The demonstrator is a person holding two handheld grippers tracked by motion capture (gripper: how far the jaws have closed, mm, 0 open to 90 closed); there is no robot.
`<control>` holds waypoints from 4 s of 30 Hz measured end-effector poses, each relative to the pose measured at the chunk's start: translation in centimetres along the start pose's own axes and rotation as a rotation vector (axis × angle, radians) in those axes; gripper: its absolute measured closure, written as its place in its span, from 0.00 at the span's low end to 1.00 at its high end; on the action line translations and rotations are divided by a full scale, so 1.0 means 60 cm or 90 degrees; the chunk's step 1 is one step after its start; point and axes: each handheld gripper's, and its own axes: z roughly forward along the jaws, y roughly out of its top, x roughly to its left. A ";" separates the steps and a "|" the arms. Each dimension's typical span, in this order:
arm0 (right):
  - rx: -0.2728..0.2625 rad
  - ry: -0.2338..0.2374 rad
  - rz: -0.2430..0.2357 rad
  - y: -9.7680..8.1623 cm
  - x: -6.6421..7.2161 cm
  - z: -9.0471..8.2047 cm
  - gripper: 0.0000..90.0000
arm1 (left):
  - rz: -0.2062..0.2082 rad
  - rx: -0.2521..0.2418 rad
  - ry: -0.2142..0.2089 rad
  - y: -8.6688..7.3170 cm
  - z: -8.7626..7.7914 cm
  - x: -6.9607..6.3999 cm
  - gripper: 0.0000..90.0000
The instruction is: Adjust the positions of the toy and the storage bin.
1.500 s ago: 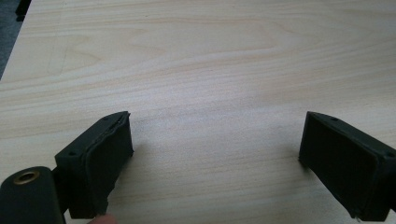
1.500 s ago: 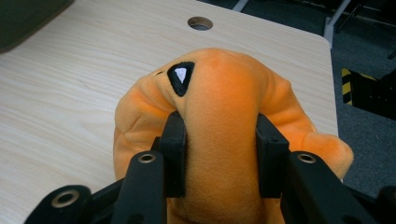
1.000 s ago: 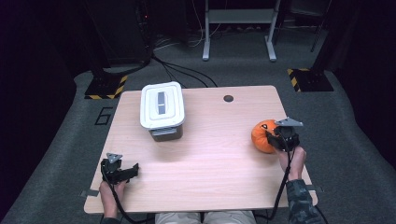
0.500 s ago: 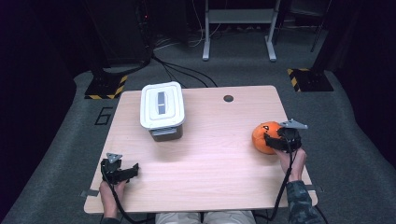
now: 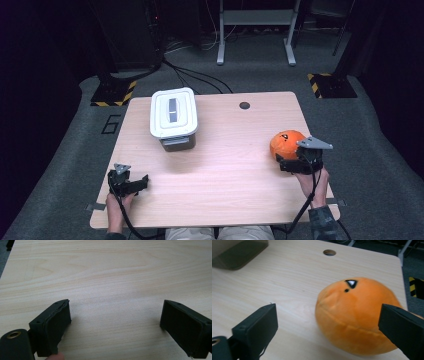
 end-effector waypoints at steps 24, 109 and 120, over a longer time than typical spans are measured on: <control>0.132 0.111 -0.077 -0.125 0.110 0.100 0.00 | 0.002 0.019 -0.021 0.009 0.000 0.002 0.03; 0.127 0.117 -0.075 -0.126 0.111 0.106 0.01 | 0.061 0.028 -0.009 0.412 0.090 -0.168 0.43; 0.127 0.117 -0.072 -0.126 0.112 0.106 0.01 | 0.067 0.012 -0.006 0.408 0.088 -0.174 0.64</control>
